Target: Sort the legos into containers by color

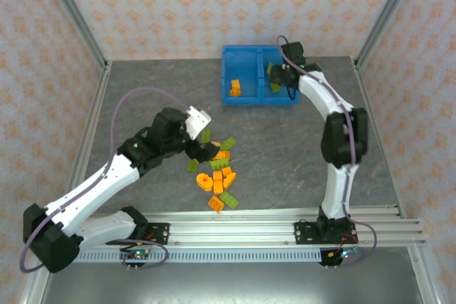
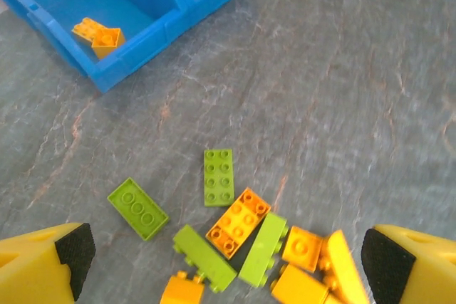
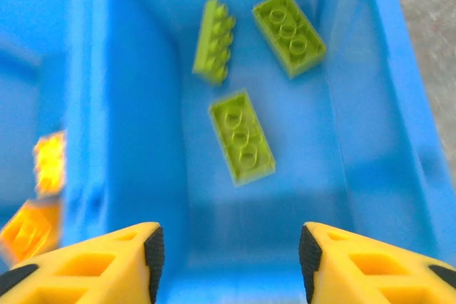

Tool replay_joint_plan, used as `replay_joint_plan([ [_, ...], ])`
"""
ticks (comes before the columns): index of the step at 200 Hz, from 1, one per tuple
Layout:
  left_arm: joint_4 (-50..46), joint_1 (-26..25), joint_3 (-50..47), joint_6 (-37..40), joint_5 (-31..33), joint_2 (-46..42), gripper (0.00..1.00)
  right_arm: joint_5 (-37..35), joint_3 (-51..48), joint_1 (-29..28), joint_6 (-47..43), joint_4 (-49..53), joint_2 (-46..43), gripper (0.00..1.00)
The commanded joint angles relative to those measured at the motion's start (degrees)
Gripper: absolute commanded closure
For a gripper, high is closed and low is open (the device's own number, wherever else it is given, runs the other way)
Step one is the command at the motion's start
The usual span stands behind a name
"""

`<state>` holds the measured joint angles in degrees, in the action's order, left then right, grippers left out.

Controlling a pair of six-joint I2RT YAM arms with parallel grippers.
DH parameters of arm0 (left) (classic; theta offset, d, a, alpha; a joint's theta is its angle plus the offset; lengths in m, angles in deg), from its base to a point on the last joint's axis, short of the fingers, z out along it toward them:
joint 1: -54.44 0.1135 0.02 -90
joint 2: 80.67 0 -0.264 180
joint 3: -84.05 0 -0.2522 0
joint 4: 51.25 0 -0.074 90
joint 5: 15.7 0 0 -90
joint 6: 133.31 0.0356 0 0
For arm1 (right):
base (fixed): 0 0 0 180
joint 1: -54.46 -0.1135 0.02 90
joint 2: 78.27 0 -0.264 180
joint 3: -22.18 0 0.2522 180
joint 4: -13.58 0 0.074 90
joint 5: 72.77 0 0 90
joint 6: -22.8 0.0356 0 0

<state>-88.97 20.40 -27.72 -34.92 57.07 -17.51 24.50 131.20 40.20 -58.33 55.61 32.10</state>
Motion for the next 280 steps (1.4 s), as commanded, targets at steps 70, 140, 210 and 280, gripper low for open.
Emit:
replay_joint_plan([
  [70,-18.06,-10.92,9.17,-15.92,5.85,15.05,0.14,14.81,-38.07,-6.88,-1.35,-0.46,-48.32,0.25],
  [140,-18.70,-19.06,11.49,-28.33,11.20,29.55,0.41,3.39,-42.22,-6.84,1.00,-1.09,-53.40,0.17],
  [210,-15.05,-19.43,12.46,-25.71,7.22,37.89,0.61,2.84,-42.70,-6.91,1.58,-0.59,-52.71,0.16],
  [280,-15.10,-19.53,13.28,-25.12,8.07,39.37,0.82,2.55,-40.90,-6.88,2.28,1.80,-52.98,0.15],
])
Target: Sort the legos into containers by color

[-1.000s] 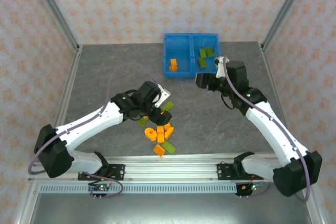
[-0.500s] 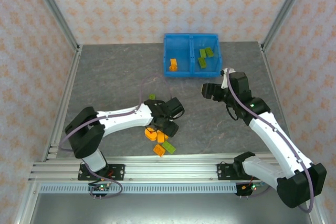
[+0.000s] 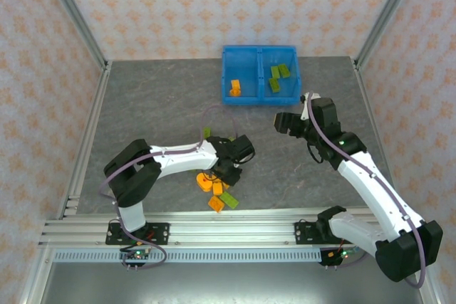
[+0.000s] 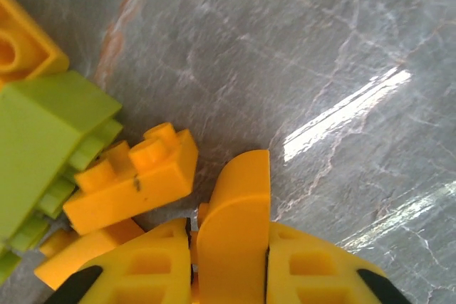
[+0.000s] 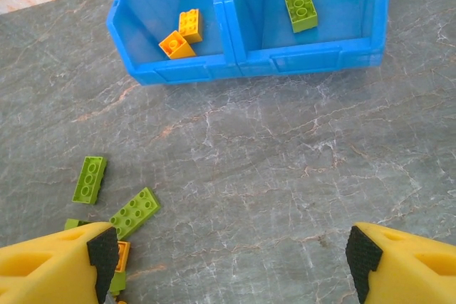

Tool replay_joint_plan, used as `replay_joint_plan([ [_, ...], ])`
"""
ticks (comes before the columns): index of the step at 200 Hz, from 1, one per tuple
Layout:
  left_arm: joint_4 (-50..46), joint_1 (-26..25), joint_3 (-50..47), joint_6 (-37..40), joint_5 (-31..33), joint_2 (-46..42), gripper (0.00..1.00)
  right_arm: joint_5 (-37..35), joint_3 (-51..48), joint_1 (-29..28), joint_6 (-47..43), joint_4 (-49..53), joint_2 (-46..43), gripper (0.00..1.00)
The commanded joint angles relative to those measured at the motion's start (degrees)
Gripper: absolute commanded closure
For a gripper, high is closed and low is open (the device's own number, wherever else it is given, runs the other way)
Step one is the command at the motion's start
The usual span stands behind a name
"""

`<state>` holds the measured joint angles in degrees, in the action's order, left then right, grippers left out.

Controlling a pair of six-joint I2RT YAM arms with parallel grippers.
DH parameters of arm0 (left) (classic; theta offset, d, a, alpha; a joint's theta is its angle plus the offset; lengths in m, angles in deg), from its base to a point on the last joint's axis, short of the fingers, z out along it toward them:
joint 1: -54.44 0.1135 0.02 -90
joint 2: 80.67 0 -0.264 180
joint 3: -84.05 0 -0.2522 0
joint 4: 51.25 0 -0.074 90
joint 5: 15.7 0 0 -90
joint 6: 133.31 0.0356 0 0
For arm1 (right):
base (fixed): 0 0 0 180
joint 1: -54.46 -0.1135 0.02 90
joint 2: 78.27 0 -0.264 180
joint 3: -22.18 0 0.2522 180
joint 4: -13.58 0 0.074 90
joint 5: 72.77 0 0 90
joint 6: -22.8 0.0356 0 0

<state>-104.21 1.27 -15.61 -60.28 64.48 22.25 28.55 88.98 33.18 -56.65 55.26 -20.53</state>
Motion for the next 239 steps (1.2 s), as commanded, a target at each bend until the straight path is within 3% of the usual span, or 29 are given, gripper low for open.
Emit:
replay_joint_plan([
  [1,0.07,-0.43,1.22,0.25,0.67,-0.54,0.83,-1.48,1.35,0.16,0.52,2.14,-0.39,0.15],
  [28,-2.02,0.97,6.19,0.53,2.52,-5.48,0.83,1.04,1.76,0.10,0.31,3.56,-1.32,0.15],
  [66,-2.30,10.59,19.87,4.86,6.50,-5.36,0.83,13.64,-2.20,0.07,-2.25,1.87,-4.73,0.17],
  [108,2.10,20.15,41.79,6.46,12.21,9.66,0.83,13.73,-3.90,0.03,-2.66,1.52,-7.48,0.17],
  [138,1.69,22.61,62.74,7.24,16.93,25.37,0.83,13.22,-3.05,0.02,-2.20,2.46,-7.70,0.17],
  [171,2.05,23.55,80.39,6.41,17.95,39.56,0.82,11.15,-3.77,0.03,-1.39,2.86,-9.60,0.17],
  [189,2.68,23.55,85.63,6.95,15.81,44.51,0.76,11.10,-4.34,0.05,-1.40,2.66,-10.75,0.17],
  [206,3.65,23.46,87.07,6.55,12.11,46.33,0.59,11.12,-3.84,0.12,-1.52,2.76,-11.04,0.17],
  [239,2.84,23.37,87.01,4.76,12.33,46.06,0.58,11.11,-2.60,0.01,-1.06,2.49,-10.98,0.17],
])
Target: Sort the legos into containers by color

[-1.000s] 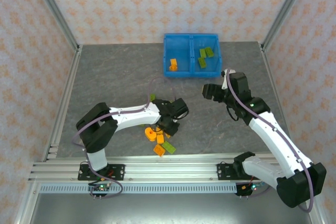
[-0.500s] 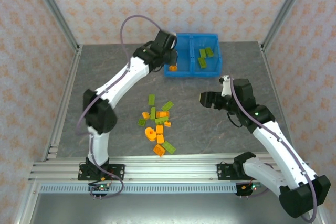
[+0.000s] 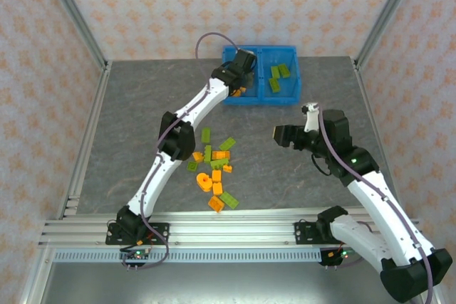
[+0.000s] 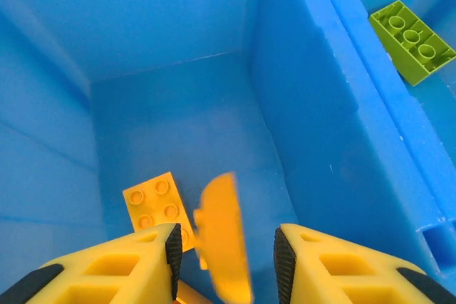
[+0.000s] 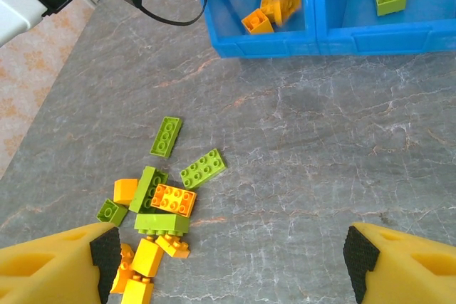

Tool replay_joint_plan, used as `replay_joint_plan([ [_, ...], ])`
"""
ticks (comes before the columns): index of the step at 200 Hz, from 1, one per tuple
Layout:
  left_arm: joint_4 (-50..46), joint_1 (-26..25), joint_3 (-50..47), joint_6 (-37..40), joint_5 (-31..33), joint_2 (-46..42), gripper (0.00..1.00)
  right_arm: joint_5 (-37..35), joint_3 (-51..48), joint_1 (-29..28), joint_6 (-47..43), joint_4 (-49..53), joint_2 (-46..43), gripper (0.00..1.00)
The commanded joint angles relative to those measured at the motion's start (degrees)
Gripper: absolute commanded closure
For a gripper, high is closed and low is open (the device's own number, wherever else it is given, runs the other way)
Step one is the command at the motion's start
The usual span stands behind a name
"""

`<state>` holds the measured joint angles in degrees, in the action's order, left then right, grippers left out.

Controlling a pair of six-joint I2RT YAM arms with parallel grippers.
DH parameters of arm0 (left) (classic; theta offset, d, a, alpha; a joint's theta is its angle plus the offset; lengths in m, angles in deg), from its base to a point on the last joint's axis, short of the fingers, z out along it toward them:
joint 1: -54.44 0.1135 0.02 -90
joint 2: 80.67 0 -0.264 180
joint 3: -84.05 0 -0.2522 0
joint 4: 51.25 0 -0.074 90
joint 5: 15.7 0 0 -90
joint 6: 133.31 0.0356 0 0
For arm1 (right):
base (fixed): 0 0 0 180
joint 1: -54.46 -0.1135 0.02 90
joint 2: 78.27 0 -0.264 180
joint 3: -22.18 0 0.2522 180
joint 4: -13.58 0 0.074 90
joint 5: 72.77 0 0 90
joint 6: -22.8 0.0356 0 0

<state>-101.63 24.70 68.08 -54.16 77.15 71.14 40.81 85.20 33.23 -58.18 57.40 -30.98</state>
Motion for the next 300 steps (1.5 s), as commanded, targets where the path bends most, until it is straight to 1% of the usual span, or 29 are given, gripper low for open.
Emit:
replay_joint_plan([
  [1,0.25,-0.06,3.30,-1.41,-0.37,-2.92,0.58,-1.20,1.19,-0.03,0.52,0.35,-0.53,0.17],
  [30,-2.60,-0.06,3.29,-2.60,-1.34,-6.69,0.57,-1.89,1.19,-0.04,1.27,0.17,-0.52,0.17],
  [47,-5.32,-0.06,2.22,-3.53,-2.59,-12.00,0.58,-3.45,0.84,0.02,2.21,0.10,-0.07,0.18],
  [57,-5.52,0.03,-1.22,-3.63,-3.58,-16.66,0.57,-2.57,0.45,-0.32,2.04,-0.21,0.52,0.19],
  [71,-2.70,0.03,-10.49,-2.29,-6.35,-25.63,0.58,-0.68,-0.60,-2.68,-0.20,-1.66,1.59,0.19],
  [87,3.61,0.09,-26.85,0.48,-8.79,-38.00,0.58,-2.12,-1.48,-7.95,-3.25,-3.59,3.73,0.19],
  [104,8.92,0.47,-41.81,4.40,-10.77,-51.04,0.57,-2.31,-1.62,-13.81,-7.62,-5.10,7.73,0.19],
  [116,10.43,0.55,-50.72,8.52,-11.87,-58.72,0.57,-2.17,-1.98,-18.43,-12.97,-6.52,10.66,0.19],
  [135,11.36,0.57,-63.31,16.46,-12.90,-70.54,0.55,-3.45,-4.73,-25.68,-25.14,-10.89,14.58,0.20],
  [142,11.07,0.57,-67.46,19.80,-12.40,-74.45,0.50,-4.17,-5.55,-27.42,-27.93,-12.67,16.26,0.20],
  [161,10.65,0.56,-76.75,28.37,-8.59,-84.27,0.28,-5.61,-5.99,-28.90,-32.58,-16.02,22.02,0.22],
  [170,10.93,0.64,-82.05,32.33,-7.07,-88.72,0.24,-5.72,-5.28,-29.49,-35.31,-16.09,25.47,0.23],
  [179,11.21,0.62,-86.69,35.93,-5.64,-93.37,0.21,-5.98,-4.23,-30.22,-38.27,-15.73,28.86,0.24],
  [188,11.22,0.51,-90.86,38.72,-4.79,-97.10,0.19,-5.66,-2.76,-30.67,-40.59,-15.47,32.47,0.27],
  [201,10.72,0.63,-95.87,41.37,-5.23,-101.73,0.15,-3.87,-0.86,-30.80,-42.86,-15.60,37.64,0.31],
  [215,9.44,0.51,-99.91,43.15,-7.86,-105.76,0.12,-2.51,0.62,-30.79,-44.42,-16.81,41.73,0.34],
  [231,7.86,0.52,-103.39,43.98,-10.65,-109.31,0.06,-3.40,0.96,-30.80,-45.11,-20.70,45.18,0.37],
  [245,7.20,0.56,-106.24,45.04,-11.35,-111.73,0.04,-3.28,2.24,-30.71,-45.58,-21.36,48.10,0.44],
  [276,5.08,0.55,-111.80,49.80,-12.30,-116.97,0.00,0.83,3.88,-30.53,-44.67,-21.18,51.90,0.60],
  [288,3.80,0.56,-113.45,51.65,-12.34,-118.90,0.00,1.30,3.83,-30.53,-44.14,-21.22,52.36,0.66],
  [300,2.30,0.56,-114.29,52.33,-11.97,-120.45,0.00,1.30,3.75,-30.35,-43.86,-20.76,52.31,0.70],
])
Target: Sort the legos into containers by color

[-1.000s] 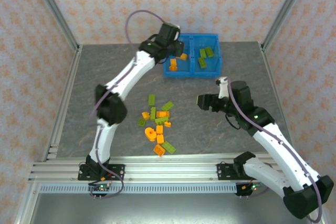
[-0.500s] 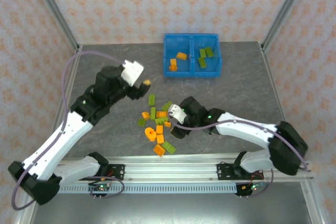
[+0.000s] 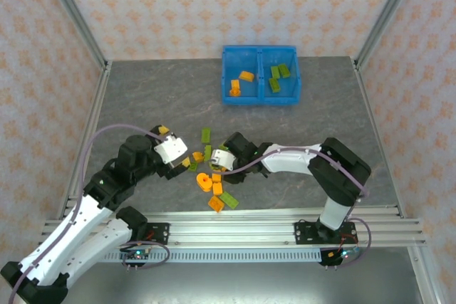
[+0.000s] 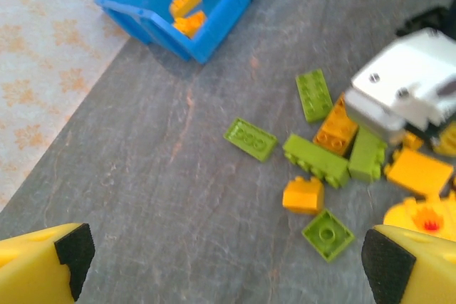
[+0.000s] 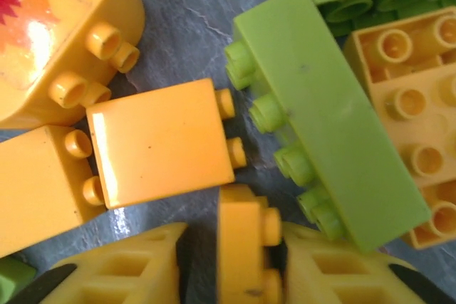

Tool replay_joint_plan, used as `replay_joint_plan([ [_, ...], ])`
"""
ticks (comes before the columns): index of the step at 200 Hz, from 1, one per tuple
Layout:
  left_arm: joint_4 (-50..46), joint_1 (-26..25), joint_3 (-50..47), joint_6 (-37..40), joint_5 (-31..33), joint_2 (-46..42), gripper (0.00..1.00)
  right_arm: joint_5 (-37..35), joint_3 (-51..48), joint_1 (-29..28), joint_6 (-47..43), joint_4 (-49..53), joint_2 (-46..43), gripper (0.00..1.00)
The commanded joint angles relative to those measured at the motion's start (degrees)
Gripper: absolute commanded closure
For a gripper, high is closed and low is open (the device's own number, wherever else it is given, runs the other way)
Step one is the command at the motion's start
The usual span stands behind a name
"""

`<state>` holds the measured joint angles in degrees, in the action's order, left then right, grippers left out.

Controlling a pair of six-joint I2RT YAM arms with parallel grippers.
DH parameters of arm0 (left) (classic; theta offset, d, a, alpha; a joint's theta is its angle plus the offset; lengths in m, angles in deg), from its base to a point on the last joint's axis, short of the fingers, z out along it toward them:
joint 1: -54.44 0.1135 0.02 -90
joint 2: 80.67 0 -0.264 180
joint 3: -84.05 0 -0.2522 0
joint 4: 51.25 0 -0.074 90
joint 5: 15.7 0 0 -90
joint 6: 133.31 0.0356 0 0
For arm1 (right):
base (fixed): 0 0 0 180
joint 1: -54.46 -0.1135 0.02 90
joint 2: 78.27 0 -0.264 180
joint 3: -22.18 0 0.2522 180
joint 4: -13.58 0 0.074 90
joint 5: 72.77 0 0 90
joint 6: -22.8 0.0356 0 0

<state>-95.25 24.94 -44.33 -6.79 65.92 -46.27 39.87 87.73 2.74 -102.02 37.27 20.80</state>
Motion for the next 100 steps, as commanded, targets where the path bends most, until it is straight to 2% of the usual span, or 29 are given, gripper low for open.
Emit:
replay_joint_plan([
  [1,-4.19,0.32,-1.94,4.97,-0.71,-3.16,0.00,2.20,1.21,0.18,0.01,-0.58,0.48,0.70],
  [17,-5.57,0.25,-3.26,5.74,-0.73,-4.90,0.00,1.87,0.78,0.68,0.58,-0.41,-0.50,0.74],
  [46,-3.06,0.31,-7.01,6.78,-5.59,-9.76,0.00,3.65,0.94,2.56,2.73,1.31,-3.65,0.87],
  [77,1.50,0.27,-8.20,5.52,-8.94,-10.57,0.00,1.49,0.54,3.77,3.94,2.58,-10.92,0.88],
  [100,8.86,0.32,-8.65,1.82,-12.46,-7.99,0.00,0.44,3.09,9.57,12.61,-1.54,-14.68,0.87],
])
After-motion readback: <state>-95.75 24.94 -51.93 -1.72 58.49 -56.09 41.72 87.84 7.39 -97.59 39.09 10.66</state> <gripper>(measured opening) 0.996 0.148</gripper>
